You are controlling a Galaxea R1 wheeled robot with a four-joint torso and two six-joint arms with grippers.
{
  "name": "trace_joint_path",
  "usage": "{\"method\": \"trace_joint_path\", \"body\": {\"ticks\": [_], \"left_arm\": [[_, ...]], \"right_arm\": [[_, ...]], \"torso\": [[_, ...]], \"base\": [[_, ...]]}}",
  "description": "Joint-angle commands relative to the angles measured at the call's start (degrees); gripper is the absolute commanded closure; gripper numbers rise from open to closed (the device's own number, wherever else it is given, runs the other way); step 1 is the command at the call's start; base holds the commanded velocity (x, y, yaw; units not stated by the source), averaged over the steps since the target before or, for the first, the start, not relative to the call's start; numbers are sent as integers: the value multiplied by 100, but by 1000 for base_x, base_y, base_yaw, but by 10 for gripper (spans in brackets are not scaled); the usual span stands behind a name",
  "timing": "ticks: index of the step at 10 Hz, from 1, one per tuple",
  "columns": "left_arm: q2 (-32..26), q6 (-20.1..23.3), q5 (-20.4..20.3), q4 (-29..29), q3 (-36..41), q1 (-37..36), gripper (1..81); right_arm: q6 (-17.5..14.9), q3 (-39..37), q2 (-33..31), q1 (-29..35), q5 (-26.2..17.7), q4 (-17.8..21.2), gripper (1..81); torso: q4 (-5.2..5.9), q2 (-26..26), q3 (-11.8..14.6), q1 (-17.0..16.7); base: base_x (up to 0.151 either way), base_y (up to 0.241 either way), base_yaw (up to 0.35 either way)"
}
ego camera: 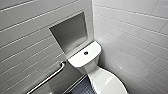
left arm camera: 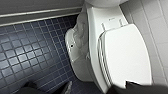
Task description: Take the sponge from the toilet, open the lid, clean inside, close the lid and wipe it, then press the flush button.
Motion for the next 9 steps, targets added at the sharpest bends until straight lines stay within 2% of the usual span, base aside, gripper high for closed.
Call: {"method": "trace_joint_path", "body": {"ticks": [1, 3, 6, 8, 9], "left_arm": [[-690, 53, 504, 994, 805, 331, 10], [-892, 79, 777, 1644, 911, 1061, 10], [-1059, 88, 795, 2559, 920, 2177, 10], [-1051, 88, 803, 2700, 885, 2670, 10], [-1007, 88, 812, 2709, 780, 2854, 10]], "right_arm": [[44, 194, 41, -102, -265, 56, 811], [45, 614, -126, -102, -116, 56, 811], [211, 1704, -828, -84, 24, 56, 811], [658, 2127, -1197, -41, 201, 48, 811], [756, 2346, -1356, -5, 192, 47, 811]], "torso": [[0, 0, 0, 0], [0, 0, 0, 0], [0, 0, 0, 0], [0, 0, 0, 0], [0, 0, 2, -2]], "base": [[0, 0, 0], [0, 0, 0], [0, 0, 0], [0, 0, 0], [0, 0, 0]]}}
